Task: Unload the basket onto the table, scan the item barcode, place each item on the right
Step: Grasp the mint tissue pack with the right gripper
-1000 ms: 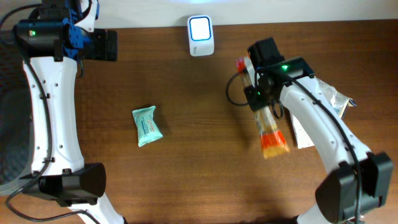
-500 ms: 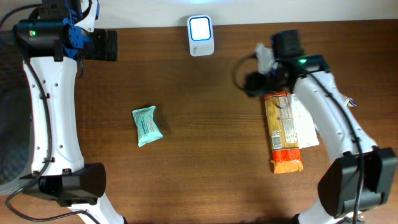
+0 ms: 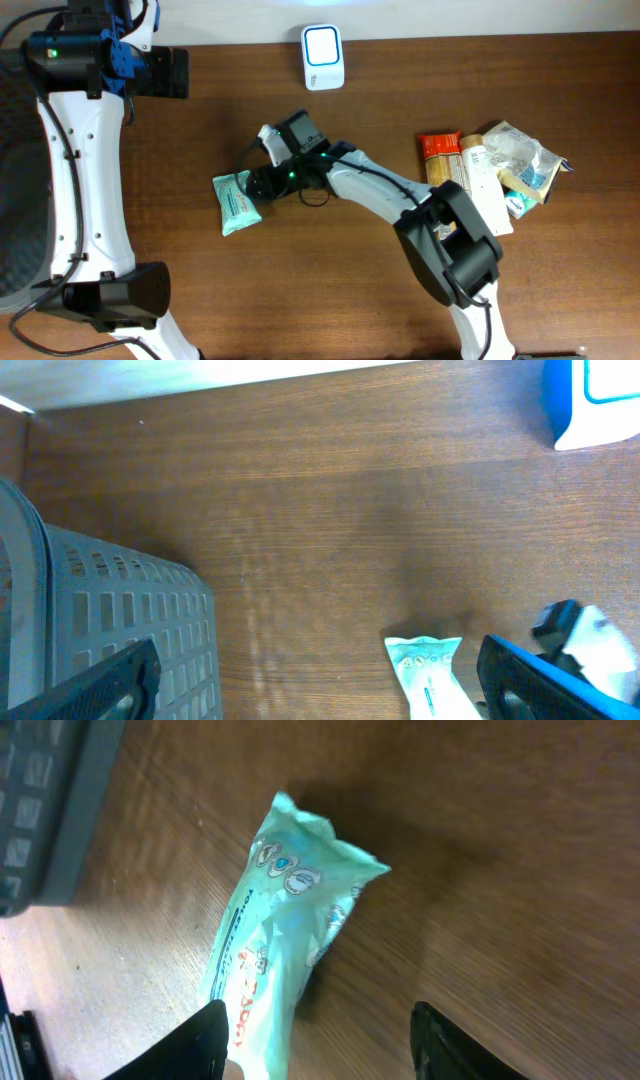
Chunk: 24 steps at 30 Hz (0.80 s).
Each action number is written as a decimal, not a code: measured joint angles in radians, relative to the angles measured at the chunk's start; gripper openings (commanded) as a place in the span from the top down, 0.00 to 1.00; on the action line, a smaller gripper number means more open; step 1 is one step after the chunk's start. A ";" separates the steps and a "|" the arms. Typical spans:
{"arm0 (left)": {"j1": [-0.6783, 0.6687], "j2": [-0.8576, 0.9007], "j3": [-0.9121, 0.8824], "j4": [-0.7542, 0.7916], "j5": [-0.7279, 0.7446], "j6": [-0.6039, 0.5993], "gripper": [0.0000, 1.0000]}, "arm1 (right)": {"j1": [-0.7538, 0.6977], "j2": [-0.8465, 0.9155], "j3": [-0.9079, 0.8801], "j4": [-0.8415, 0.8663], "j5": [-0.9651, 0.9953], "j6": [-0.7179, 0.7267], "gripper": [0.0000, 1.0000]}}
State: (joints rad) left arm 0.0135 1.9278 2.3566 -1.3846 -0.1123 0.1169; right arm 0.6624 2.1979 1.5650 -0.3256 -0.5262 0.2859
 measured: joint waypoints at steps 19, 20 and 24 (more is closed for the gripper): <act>0.000 0.000 0.000 0.000 0.000 0.000 0.01 | 0.042 -0.103 0.126 -0.528 0.574 -0.200 0.96; 0.000 0.000 0.000 0.001 0.000 0.000 0.01 | 0.068 -0.114 0.139 -0.568 0.734 -0.215 0.96; 0.000 0.000 0.000 0.000 0.000 0.000 0.01 | 0.135 -0.012 0.138 -0.723 1.198 -0.244 0.96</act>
State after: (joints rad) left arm 0.0135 1.9278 2.3566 -1.3849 -0.1123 0.1169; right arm 0.7975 2.1860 1.7027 -1.0485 0.6720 0.0422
